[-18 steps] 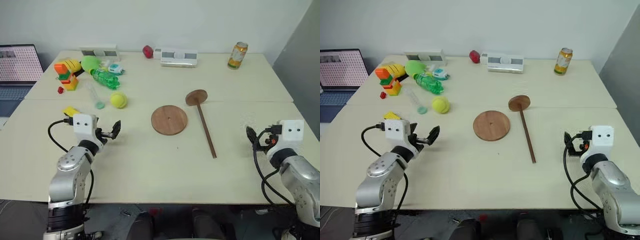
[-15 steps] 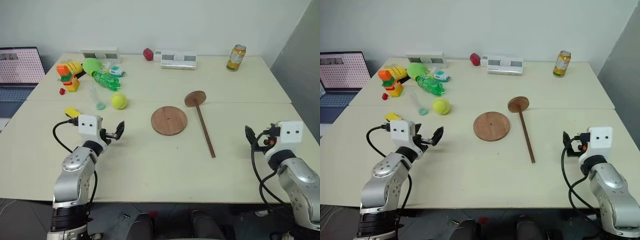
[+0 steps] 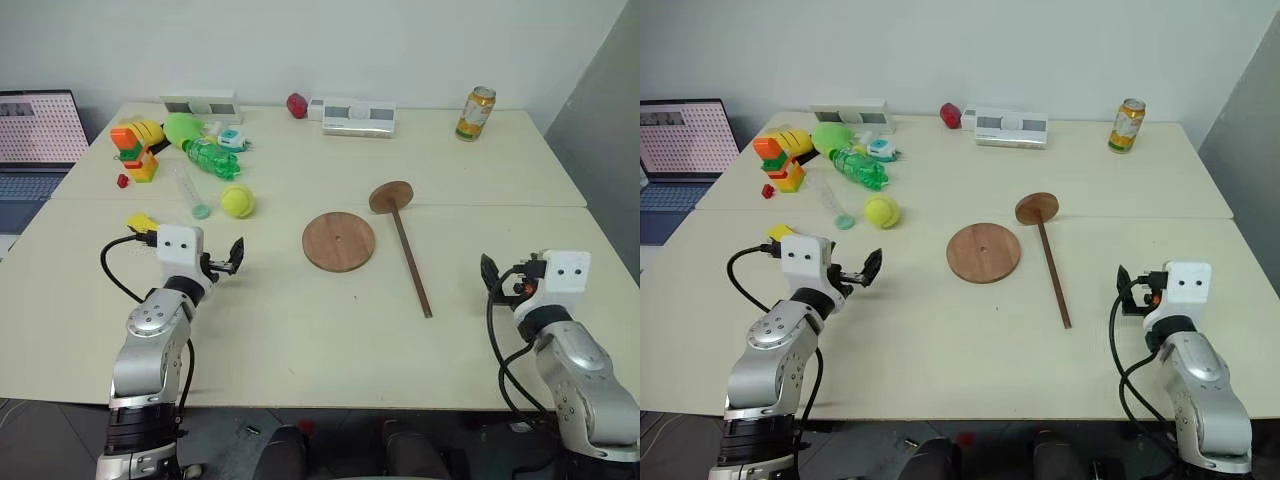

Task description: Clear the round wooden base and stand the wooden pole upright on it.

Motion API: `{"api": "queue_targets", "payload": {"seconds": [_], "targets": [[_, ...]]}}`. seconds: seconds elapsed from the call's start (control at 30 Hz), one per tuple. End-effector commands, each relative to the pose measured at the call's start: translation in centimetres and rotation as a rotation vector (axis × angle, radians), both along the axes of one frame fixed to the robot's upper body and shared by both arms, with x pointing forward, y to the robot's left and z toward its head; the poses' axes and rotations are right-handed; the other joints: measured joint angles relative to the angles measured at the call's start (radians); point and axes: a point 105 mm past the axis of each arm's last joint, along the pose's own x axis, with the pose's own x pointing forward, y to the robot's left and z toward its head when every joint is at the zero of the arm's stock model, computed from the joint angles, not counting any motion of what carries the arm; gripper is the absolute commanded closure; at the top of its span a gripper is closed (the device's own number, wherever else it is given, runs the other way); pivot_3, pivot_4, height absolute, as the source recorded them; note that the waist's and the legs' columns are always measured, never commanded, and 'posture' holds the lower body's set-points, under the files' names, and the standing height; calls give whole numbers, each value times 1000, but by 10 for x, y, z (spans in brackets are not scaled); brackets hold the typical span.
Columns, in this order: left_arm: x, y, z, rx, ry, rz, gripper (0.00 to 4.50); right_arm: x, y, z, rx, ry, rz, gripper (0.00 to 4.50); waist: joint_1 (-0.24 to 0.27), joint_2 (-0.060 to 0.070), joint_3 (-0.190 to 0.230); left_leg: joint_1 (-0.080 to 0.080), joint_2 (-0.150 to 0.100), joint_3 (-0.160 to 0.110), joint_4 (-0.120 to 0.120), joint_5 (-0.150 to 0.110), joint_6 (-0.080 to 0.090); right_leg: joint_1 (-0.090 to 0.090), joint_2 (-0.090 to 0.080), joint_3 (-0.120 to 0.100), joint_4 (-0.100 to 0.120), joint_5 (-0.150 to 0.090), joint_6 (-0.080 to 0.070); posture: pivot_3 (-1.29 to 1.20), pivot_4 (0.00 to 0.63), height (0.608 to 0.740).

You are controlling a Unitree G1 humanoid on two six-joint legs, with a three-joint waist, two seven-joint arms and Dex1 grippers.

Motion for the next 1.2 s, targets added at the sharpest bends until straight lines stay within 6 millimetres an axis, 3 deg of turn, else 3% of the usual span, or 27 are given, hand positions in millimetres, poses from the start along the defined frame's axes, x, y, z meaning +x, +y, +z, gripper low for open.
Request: {"api": "queue_targets", "payload": {"seconds": [0.03,0.93,1.0,1.13,1.2], "targets": [[-2,-2,7,16,-34,-17,0,-1,4,10,-15,-42,4,48,0,0,0,0,0,0,0,0,0,0,0,0,0,0,0,0,150,740],[-2,-9,6,38,-29,-72,0,-3,11,11,-28,-18,31,48,0,0,0,0,0,0,0,0,0,0,0,0,0,0,0,0,150,740],[-4,-18,8,24,-23,-164,0,-1,18,17,-48,8,98,48,0,0,0,0,0,0,0,0,0,0,0,0,0,0,0,0,150,740],[-18,-55,23,27,-2,-509,0,8,40,36,-68,131,326,48,-7,2,1,0,0,1,0,0,0,0,0,1,1,0,0,0,150,740],[-32,-77,32,99,30,-749,0,20,54,55,-49,215,466,48,-10,2,3,1,0,0,0,0,0,0,0,0,1,0,0,0,150,740]]}}
